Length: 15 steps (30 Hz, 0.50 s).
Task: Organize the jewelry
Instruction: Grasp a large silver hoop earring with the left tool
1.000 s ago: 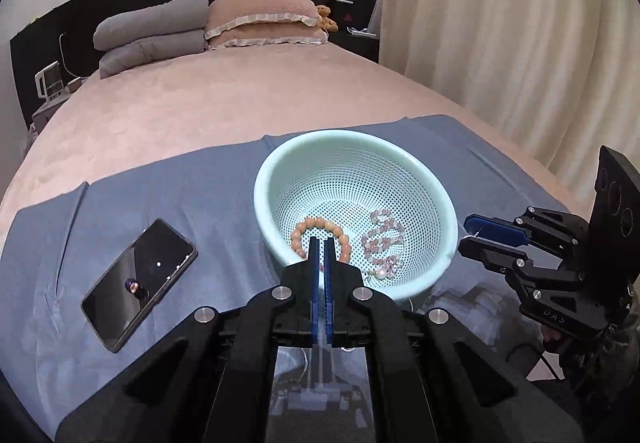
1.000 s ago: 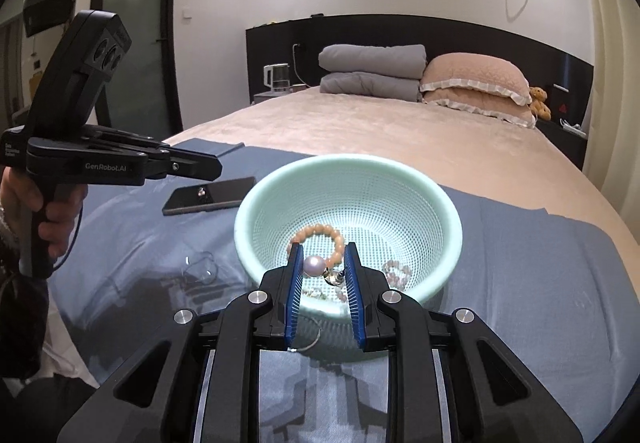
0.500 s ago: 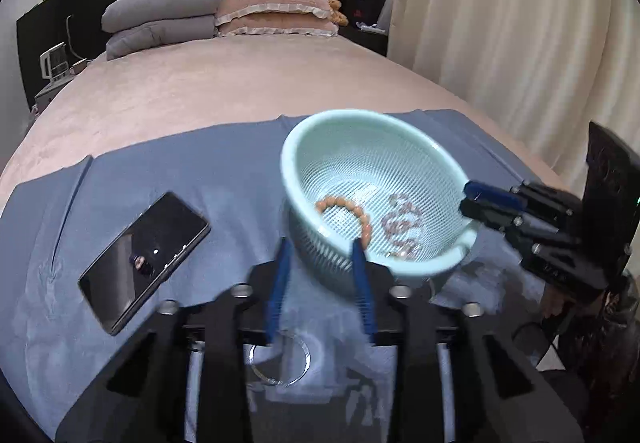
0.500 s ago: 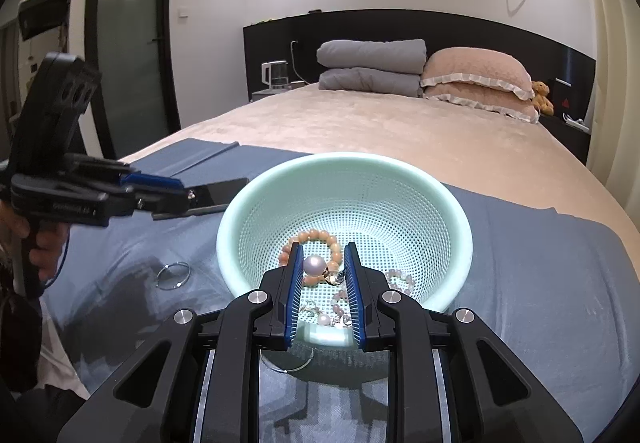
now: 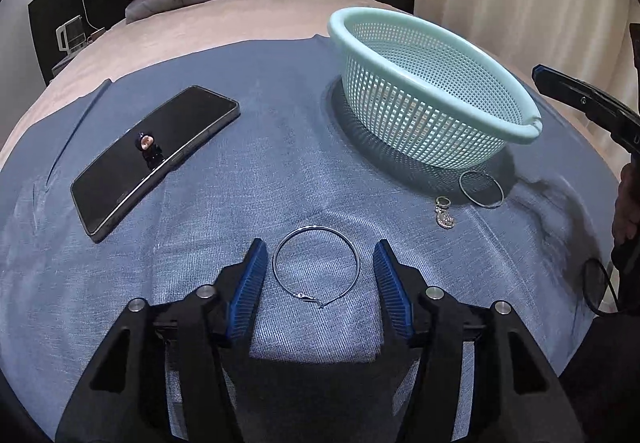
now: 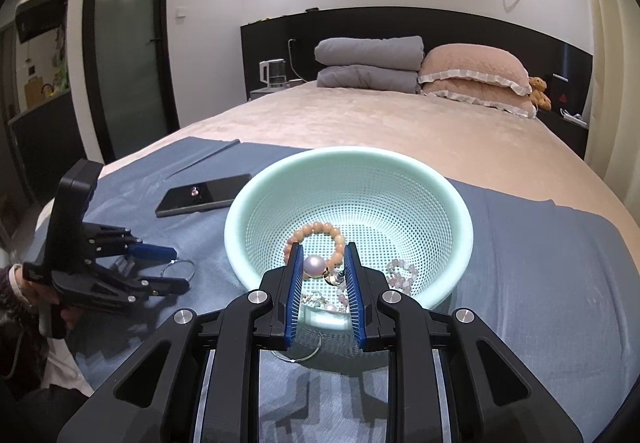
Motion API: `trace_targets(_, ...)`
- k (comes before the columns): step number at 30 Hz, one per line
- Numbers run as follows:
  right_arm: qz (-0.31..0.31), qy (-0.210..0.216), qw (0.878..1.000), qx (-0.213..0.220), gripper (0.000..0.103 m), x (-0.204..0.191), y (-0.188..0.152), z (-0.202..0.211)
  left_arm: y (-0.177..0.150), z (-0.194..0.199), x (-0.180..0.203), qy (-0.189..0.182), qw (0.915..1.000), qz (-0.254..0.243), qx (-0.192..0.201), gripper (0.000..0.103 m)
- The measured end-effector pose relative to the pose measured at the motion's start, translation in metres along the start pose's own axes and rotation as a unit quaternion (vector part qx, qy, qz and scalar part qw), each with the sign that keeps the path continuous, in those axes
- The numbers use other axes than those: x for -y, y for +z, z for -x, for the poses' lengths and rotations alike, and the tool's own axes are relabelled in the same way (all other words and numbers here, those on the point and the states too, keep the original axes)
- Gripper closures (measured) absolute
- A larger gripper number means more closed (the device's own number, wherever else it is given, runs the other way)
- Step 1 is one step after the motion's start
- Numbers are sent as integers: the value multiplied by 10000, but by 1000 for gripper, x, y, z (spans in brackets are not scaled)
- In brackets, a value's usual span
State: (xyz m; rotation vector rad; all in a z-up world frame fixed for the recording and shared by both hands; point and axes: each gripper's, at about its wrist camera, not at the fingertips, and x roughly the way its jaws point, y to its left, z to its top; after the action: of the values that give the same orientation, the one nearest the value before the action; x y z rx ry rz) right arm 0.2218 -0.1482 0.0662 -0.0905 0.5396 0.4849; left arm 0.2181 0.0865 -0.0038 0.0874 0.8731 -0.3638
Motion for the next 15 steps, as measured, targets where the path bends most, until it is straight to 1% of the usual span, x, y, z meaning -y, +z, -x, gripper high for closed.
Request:
trace_targets(3,7,-2,10000,-1,83,-2,-1,1,2,0,5,34,9999,-95,-47,58)
trace_targets(6,11,-2,10000,4,83,-2,-2,2,5,5,7,-22,9999,-87,-60,58)
trace_targets(10,26,-20,10000,25,83,1,0,5,15,22,12,45,9997,-207,103,58)
trace_targets(15,86,-103,9999,90,83,4,5,7,42,44,20,82,9983,-465,352,58)
